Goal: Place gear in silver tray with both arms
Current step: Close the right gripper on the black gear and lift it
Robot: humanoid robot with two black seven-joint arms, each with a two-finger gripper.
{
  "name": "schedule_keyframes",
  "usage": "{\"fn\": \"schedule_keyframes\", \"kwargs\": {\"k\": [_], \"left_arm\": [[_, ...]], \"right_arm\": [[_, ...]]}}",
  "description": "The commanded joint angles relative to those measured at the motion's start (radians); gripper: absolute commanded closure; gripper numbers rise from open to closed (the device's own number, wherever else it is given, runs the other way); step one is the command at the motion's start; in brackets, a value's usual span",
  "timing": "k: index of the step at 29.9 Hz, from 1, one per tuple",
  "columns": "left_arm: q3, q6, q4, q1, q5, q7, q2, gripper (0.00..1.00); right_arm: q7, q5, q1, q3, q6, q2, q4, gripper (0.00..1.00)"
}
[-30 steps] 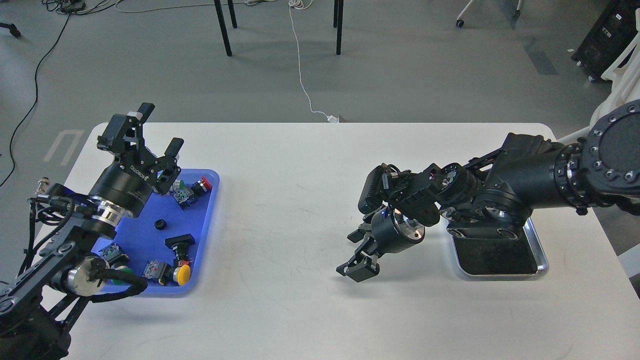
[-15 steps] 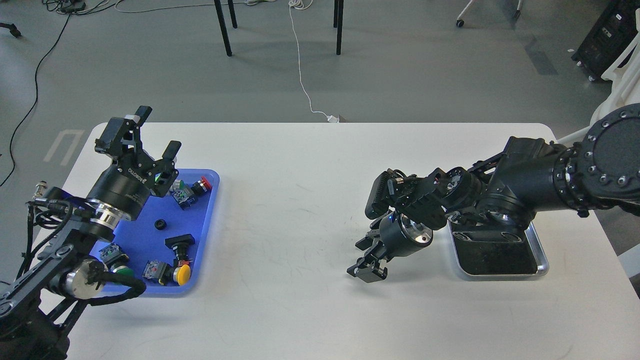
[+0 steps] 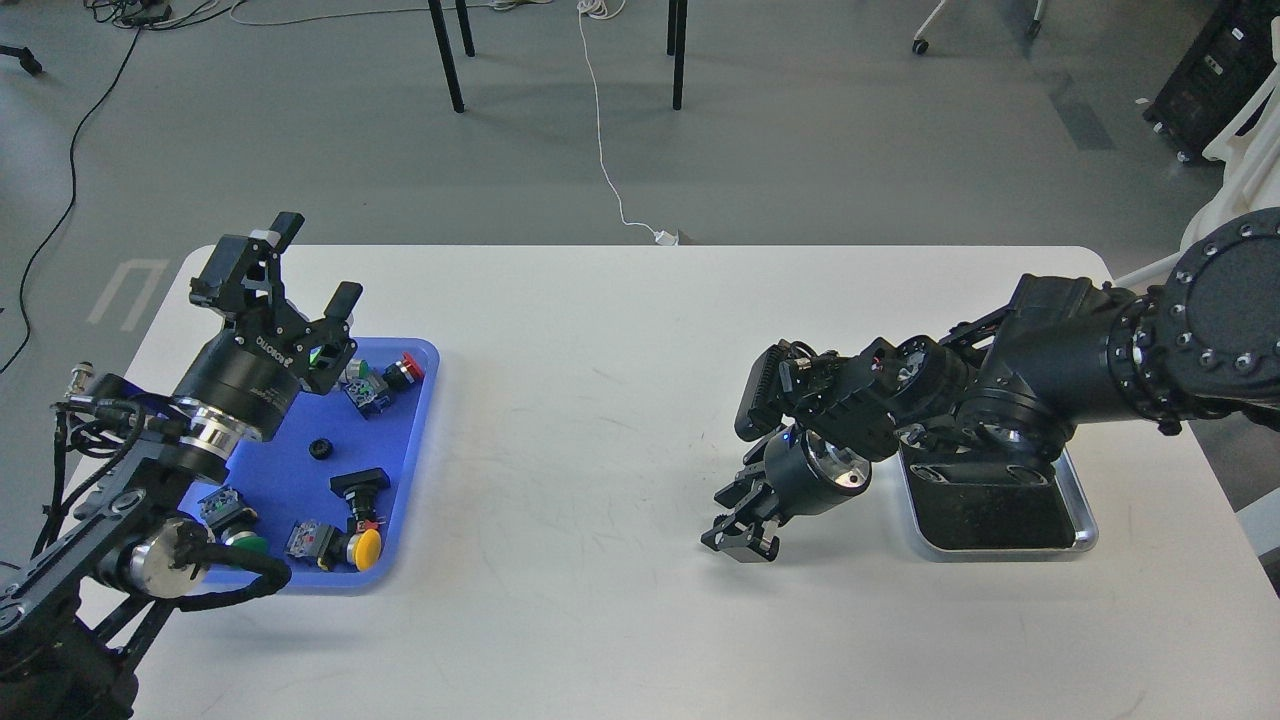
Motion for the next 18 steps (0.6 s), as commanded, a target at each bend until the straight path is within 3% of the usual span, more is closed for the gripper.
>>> {"fn": "schedule_keyframes", "kwargs": {"k": [1,9,18], "left_arm": [[-0.001,-0.001,0.000,0.000,0.000,0.007,0.001,0.02],[-0.001,-0.001,0.000,0.000,0.000,0.009,0.001,0.02],[-0.001,-0.003,-0.001,0.000,0.000,0.009,0.001,0.02]], "right_arm": [[0.000,0.000,0.002,-0.008,0.000,0.001,0.000,0.56],[0.000,0.000,0.002,-0.008,0.000,0.004,-0.002,0.62],[0.000,0.000,0.008,-0.008,0.002,0.015,-0.002,0.80]]}}
